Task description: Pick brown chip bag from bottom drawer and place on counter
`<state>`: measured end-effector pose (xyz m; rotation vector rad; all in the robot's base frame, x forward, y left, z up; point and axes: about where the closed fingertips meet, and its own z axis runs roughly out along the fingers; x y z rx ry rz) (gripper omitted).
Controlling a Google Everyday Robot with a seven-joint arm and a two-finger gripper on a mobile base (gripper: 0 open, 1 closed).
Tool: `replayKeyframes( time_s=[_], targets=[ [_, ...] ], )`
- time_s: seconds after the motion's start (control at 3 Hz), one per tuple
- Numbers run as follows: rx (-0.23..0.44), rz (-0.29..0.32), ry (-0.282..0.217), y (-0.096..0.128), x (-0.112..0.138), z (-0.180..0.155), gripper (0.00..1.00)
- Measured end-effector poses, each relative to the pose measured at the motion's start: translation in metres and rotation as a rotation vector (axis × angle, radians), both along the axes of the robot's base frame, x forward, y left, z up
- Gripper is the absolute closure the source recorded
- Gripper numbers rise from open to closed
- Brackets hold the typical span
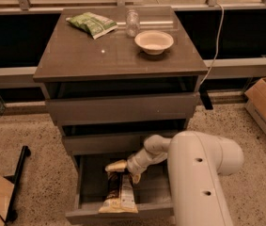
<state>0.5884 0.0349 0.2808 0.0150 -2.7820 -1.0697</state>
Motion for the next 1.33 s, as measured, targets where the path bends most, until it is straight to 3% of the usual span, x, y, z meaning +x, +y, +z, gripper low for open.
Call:
replayKeyframes(
  time_s=[0.67, 1.0, 1.33],
  targets=[
    [-0.017, -0.073, 0.206, 0.005, -0.031, -0.097, 0.0],
    [-0.005, -0.105, 0.242, 0.004, -0.04, -0.111, 0.18],
    [-0.017, -0.114, 0.215, 0.001, -0.039, -0.101, 0.41]
  ],
)
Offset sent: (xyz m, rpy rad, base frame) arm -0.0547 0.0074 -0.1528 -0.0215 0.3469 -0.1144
